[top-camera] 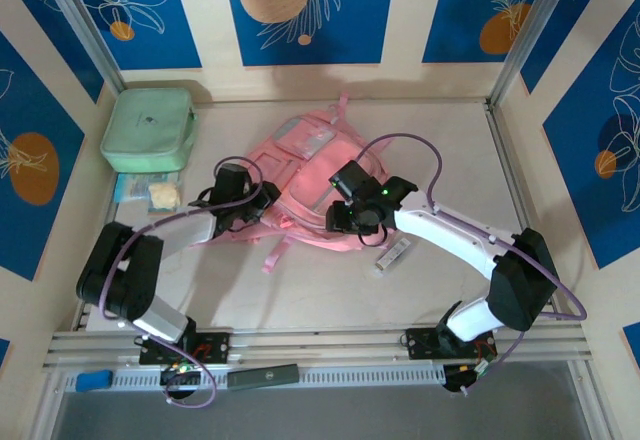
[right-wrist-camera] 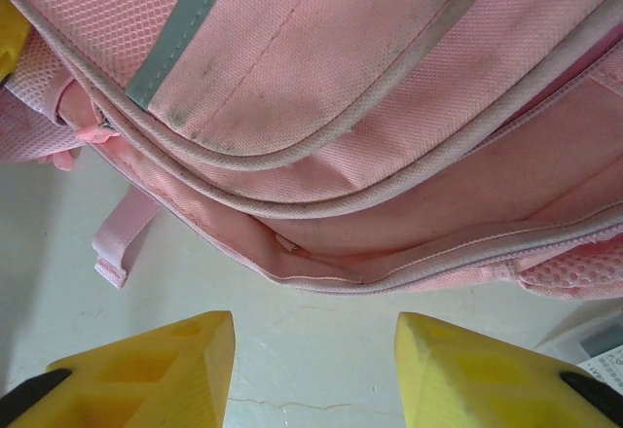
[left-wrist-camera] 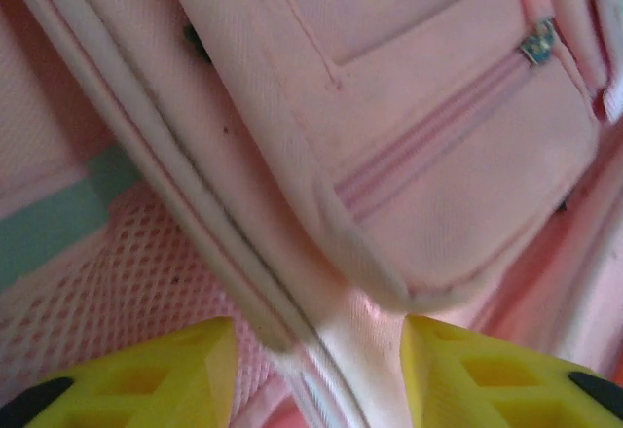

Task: Pack the student bag
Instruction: Zip the student bag at the center of the table.

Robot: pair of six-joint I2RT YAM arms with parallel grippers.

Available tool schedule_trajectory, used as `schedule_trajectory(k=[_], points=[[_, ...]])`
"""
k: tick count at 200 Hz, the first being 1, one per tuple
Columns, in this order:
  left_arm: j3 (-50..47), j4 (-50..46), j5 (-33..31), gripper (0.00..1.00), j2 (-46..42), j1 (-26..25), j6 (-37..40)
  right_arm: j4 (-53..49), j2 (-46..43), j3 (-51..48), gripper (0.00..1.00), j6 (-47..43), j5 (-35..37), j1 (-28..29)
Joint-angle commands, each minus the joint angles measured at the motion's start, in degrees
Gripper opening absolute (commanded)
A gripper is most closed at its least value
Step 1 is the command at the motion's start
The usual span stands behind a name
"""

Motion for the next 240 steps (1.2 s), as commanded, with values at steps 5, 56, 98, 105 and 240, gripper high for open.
schedule_trajectory(k=[5, 56, 98, 105, 240], points=[[0.3, 7.9, 3.3, 0.41, 3.5, 0.3, -4.5, -1.2, 0.3, 0.4, 0.47, 0.4, 0.7, 0.3], [-3.6, 15.3, 1.2, 0.18, 5.8, -1.2, -13.5, -1.7, 1.0, 1.3, 0.48, -0.5, 1.5, 0.0], [-1.6, 13.5, 0.1, 0.0, 3.6, -3.4, -15.0, -8.3, 6.3, 8.4, 0.48, 4.5, 5.0, 2.7], [-1.5, 12.3, -0.8, 0.0, 2.6, -4.2, -15.0, -8.9, 7.4, 9.5, 0.47, 5.5, 5.0, 3.4], [-2.0, 5.2, -8.4, 0.0, -6.0, -13.6, -21.4, -0.6, 18.9, 12.1, 0.39, 32.9, 16.4, 13.4]])
